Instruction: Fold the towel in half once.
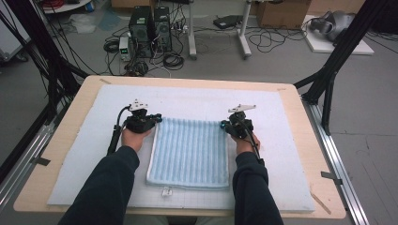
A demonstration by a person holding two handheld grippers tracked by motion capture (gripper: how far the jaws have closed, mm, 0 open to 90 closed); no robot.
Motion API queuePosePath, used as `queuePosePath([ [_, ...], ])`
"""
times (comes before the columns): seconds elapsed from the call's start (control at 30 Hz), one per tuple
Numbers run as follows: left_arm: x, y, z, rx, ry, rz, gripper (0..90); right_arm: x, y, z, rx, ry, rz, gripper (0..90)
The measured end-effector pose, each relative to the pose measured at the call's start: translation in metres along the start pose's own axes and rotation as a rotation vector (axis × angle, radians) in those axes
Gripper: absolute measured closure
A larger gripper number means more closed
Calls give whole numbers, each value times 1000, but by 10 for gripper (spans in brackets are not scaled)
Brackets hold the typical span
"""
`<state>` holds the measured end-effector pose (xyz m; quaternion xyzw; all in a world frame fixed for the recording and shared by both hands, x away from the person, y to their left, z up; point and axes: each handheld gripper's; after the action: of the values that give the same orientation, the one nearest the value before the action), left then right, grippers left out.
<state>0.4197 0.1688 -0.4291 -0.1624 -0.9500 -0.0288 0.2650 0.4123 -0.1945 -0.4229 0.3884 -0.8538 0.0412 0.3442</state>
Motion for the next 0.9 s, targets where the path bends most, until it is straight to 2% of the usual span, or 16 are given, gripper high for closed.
queuePosePath([
  [0.07, -2, 1, -3, 9, -4, -2, 875, 0, -2, -5, 21, -12, 19, 869],
  [0.17, -5, 2, -4, 23, -21, -8, 874, -4, -4, -10, 23, -13, 41, 869],
  [0.3, -9, 4, 0, 23, 12, -6, 874, -10, -5, -10, 25, -4, 52, 868],
  [0.37, -10, 5, 1, 28, 13, 0, 873, -12, -5, -10, 32, -1, 55, 860],
  [0.4, -10, 5, 1, 30, 9, 1, 868, -12, -5, -10, 23, -2, 53, 848],
  [0.43, -9, 5, 1, 30, 3, 0, 852, -12, -5, -10, 19, 2, 56, 800],
  [0.47, -9, 6, 1, 41, -2, -1, 769, -12, -6, -9, 12, 2, 64, 684],
  [0.5, -8, 6, 1, 61, -4, -4, 634, -10, -7, -9, -12, -9, 77, 597],
  [0.57, -4, 9, 1, 98, -8, 17, 474, -4, -8, -9, -45, -38, 78, 501],
  [0.67, 4, 13, 2, 162, -26, 60, 299, 11, -7, -11, -54, -83, 72, 395],
  [0.73, 11, 14, 3, 146, -43, 104, 252, 21, -4, -11, -47, -101, 60, 347],
  [0.9, 36, 13, 1, 123, -107, 160, 241, 44, 6, -3, -3, -122, 20, 256],
])
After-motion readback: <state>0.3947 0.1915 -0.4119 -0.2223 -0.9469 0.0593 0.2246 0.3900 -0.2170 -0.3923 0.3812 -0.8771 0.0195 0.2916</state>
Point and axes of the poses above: each handheld gripper's, and its own axes: x roughly backward along the jaws, z roughly out of its underside, y roughly to its left, and after that the axes turned 15 degrees about -z, right-handed
